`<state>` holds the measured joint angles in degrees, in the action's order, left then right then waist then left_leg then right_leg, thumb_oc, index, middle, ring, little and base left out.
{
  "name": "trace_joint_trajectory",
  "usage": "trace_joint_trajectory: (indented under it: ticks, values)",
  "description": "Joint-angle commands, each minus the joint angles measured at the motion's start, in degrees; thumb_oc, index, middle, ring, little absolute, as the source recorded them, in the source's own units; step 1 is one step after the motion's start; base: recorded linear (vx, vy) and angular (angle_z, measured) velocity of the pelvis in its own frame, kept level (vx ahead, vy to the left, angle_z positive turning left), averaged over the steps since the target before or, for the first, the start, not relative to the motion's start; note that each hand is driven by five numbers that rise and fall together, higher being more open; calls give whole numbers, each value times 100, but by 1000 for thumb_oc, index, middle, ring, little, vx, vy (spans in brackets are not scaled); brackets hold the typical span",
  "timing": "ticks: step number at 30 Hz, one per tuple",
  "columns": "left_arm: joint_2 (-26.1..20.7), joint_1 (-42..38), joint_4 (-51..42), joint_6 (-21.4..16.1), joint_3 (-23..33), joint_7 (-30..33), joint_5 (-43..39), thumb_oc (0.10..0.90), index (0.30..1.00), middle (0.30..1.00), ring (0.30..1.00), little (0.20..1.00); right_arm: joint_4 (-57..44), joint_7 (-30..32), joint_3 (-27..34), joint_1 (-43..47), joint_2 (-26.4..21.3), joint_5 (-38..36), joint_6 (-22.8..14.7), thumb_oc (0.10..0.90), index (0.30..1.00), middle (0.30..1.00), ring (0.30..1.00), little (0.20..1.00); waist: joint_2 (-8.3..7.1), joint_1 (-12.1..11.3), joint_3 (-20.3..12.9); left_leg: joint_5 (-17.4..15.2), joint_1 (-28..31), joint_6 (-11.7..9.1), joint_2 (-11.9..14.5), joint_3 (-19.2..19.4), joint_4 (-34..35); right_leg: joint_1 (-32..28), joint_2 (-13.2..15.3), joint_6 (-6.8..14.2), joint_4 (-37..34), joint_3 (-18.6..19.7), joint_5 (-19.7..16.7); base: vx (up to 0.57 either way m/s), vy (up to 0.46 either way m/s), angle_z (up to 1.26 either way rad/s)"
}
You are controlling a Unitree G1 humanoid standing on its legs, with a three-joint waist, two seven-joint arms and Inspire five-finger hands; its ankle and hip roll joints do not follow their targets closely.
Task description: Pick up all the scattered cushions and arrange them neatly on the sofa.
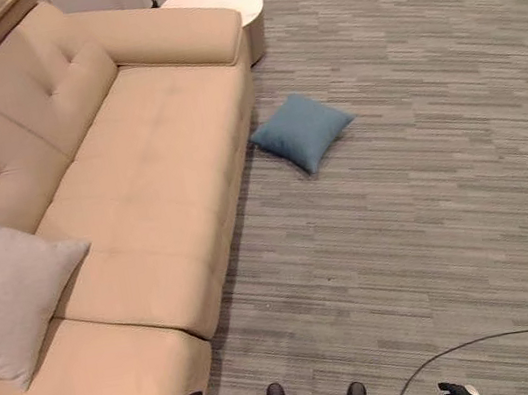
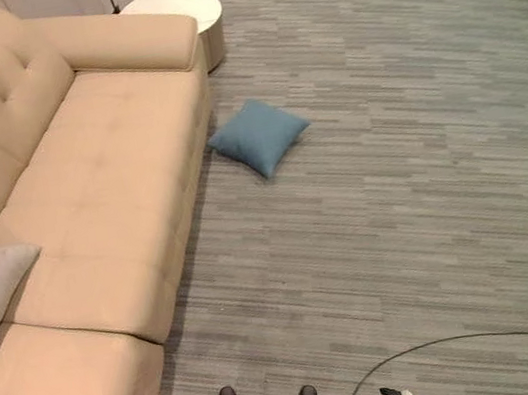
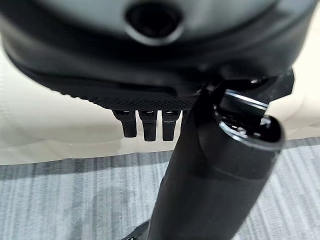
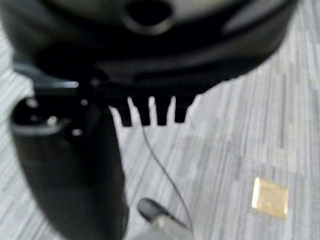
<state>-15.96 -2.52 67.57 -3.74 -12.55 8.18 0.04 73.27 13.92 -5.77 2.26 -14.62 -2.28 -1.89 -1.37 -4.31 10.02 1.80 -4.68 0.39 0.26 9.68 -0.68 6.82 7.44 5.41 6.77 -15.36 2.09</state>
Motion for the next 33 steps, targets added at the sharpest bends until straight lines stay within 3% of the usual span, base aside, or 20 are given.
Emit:
trace_joint_trajectory:
  ticks: [1,5,6,8,13,16,18,23,25,28,30,31,32,33]
  values:
    - [196,-260,31,-169,-25,73,-55,800,900,900,900,900,-205,139,-44,-63,-335,-26,-120,800,900,900,900,900,-48,-69,-284,-559,-236,-148,53,-641,-578,62,-101,147,-279,291,-366,39,-99,-5]
    - [315,-314,-133,-173,-108,26,-205,800,900,900,900,900,-245,187,80,-93,-403,-192,-158,800,900,900,900,900,-29,-23,-152,-704,-512,-258,219,-642,-1521,-120,-155,32,-310,272,-245,44,-144,5]
    - [372,-321,-181,-175,-183,4,-193,800,900,900,900,900,-207,208,111,-107,-428,-224,-151,800,900,900,900,900,-27,-35,-119,-604,-620,-298,261,-693,-1942,-243,-182,-33,-315,270,-198,82,-92,6]
    - [392,-316,-190,-174,-217,20,-209,800,900,900,900,900,-197,216,121,-120,-426,-232,-154,800,900,900,900,900,-20,-47,-109,-567,-663,-303,239,-762,-2040,-294,-205,-55,-314,287,-171,116,-54,-16]
    - [413,-337,-154,-147,-331,21,-167,800,900,900,900,900,-85,230,170,-209,-423,-261,-161,800,900,900,900,900,-82,-89,-172,-549,-950,-263,-67,-878,-1662,-564,-318,-55,-416,411,-54,185,-20,-7]
    - [401,-383,-134,-162,-378,21,-94,800,900,900,900,900,-22,281,155,-221,-352,-338,-141,800,900,900,900,900,-1,-243,-213,28,-1377,-354,-302,-888,-1008,-843,-599,-81,-562,667,73,204,35,8]
    - [394,-355,-117,-167,-328,21,-117,800,900,900,900,900,1,266,135,-232,-343,-306,-125,800,900,900,900,900,-7,-326,-243,1,-1314,-325,-344,-948,-913,-922,-631,-80,-549,769,160,241,75,-19]
    - [343,-258,54,-120,-232,8,-39,800,900,900,900,900,28,211,118,-224,-285,-109,-91,800,900,900,900,900,-89,-371,-461,-136,-896,-93,-435,-1060,-709,-944,-486,72,28,837,311,251,110,-80]
    - [237,-293,-3,-98,-192,15,-42,800,900,900,900,900,-85,131,96,-112,-270,-85,-80,800,900,900,900,900,-66,-271,-387,-286,-623,72,-395,-1030,-689,-417,-310,358,1219,829,-57,157,116,-32]
    - [168,-346,-59,-113,-203,61,-85,800,900,900,900,900,-172,121,4,-17,-240,-19,-102,800,900,900,900,900,30,-200,-307,-476,-409,194,-334,-1022,-717,84,-63,464,2033,593,-380,116,59,8]
    - [151,-338,-94,-118,-177,77,-118,800,900,900,900,900,-184,108,-18,-5,-230,-4,-103,800,900,900,900,900,53,-191,-292,-547,-297,216,-326,-1018,-695,194,71,421,2021,443,-377,182,2,4]
    - [154,-333,-117,-124,-123,67,-194,800,900,900,900,900,-187,97,-60,46,-238,35,-99,800,900,900,900,900,75,-185,-306,-665,-115,211,-317,-1043,-646,281,211,292,1577,218,-213,240,-29,6]
    - [155,-332,-117,-124,-121,67,-194,800,900,900,900,900,-186,97,-62,46,-239,35,-99,800,900,900,900,900,81,-174,-289,-670,-93,207,-314,-1055,-644,251,208,289,1569,205,-208,331,-102,4]
    - [168,-300,-33,-122,-80,47,-188,800,900,900,900,900,-202,79,-108,73,-257,67,-95,800,900,900,900,900,48,-145,-303,-798,73,190,-332,-1041,-612,412,267,249,1055,112,-285,167,-69,-11]
